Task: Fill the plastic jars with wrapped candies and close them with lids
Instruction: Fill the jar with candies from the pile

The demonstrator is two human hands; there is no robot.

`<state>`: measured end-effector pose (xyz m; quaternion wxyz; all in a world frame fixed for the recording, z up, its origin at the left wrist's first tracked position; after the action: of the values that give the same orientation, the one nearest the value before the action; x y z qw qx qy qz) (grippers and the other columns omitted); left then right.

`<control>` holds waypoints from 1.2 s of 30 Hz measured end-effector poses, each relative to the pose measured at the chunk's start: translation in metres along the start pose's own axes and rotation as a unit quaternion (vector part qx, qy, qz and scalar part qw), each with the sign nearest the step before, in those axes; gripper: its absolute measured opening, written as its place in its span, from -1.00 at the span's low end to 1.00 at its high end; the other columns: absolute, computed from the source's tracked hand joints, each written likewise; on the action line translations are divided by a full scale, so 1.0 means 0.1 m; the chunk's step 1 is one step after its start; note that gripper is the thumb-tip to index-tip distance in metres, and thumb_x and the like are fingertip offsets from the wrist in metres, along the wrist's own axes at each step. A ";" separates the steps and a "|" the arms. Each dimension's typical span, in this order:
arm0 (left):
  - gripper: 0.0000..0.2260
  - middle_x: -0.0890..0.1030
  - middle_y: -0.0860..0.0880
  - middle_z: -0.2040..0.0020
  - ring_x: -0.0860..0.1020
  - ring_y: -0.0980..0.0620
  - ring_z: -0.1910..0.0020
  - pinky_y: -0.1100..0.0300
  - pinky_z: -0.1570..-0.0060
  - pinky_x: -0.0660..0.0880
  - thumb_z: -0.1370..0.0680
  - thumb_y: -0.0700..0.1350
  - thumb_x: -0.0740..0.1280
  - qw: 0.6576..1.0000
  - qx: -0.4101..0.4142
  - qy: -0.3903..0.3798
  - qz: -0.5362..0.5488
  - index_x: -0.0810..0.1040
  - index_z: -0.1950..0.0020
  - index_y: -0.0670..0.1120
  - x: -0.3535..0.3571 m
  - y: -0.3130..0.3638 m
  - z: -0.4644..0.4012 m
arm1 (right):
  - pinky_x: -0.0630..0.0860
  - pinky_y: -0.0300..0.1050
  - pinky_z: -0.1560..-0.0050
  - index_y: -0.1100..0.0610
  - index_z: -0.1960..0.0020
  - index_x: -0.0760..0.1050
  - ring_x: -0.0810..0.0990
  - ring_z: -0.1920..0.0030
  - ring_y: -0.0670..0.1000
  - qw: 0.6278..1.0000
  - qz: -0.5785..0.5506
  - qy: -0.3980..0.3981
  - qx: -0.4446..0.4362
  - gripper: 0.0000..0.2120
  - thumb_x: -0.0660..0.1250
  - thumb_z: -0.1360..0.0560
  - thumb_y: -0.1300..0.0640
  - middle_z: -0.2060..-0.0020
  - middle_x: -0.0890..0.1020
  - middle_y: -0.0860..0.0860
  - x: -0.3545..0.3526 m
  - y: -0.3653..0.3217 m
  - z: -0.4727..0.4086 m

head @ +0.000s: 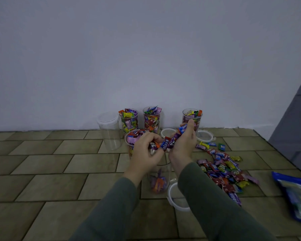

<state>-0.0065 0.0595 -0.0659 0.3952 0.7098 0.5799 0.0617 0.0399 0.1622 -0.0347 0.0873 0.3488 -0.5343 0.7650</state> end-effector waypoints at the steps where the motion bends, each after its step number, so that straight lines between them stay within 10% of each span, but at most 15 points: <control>1: -0.89 0.54 0.05 0.16 0.51 0.14 0.12 0.25 0.13 0.48 -0.38 -0.11 0.31 1.000 0.003 -0.001 0.008 0.51 0.11 -0.07 0.00 0.02 -0.01 | 0.50 -0.12 0.26 0.03 0.20 0.51 0.55 0.29 -0.06 1.000 -0.001 0.001 -0.002 -0.71 0.25 -0.57 -0.14 0.35 0.55 -0.07 0.00 0.00 -0.01; 28: -0.56 0.59 0.02 -0.17 0.57 0.07 -0.16 -0.04 -0.20 0.51 -0.54 0.24 0.04 0.932 -0.220 0.216 0.191 0.46 -0.28 0.07 0.39 -0.06 0.46 | 0.41 -0.26 0.51 0.10 0.01 0.49 0.50 0.51 -0.17 0.988 0.061 -0.112 0.083 -0.69 0.24 -0.56 -0.15 0.40 0.50 -0.06 0.00 0.06 -0.13; 36: -0.49 0.63 0.03 -0.05 0.59 0.15 -0.05 0.16 -0.06 0.53 -0.43 0.26 0.13 0.946 -0.224 0.137 0.189 0.52 -0.19 -0.03 0.46 -0.28 0.70 | 0.55 0.10 -0.15 0.10 -0.03 0.60 0.63 -0.04 0.12 0.947 0.236 -0.217 0.005 -0.55 0.26 -0.49 -0.27 0.06 0.68 0.10 0.06 0.10 -0.10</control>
<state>0.0245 0.0659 -0.1482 0.4419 0.6844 0.4545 0.3602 0.0262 0.1652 -0.0404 -0.2154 0.3706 -0.6036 0.6722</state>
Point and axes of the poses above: each hand's wrist, its own z-axis away from the middle knuckle, its own x-axis out of the palm, y = z × x, the point moved 1 cm from there along -z, towards the middle knuckle
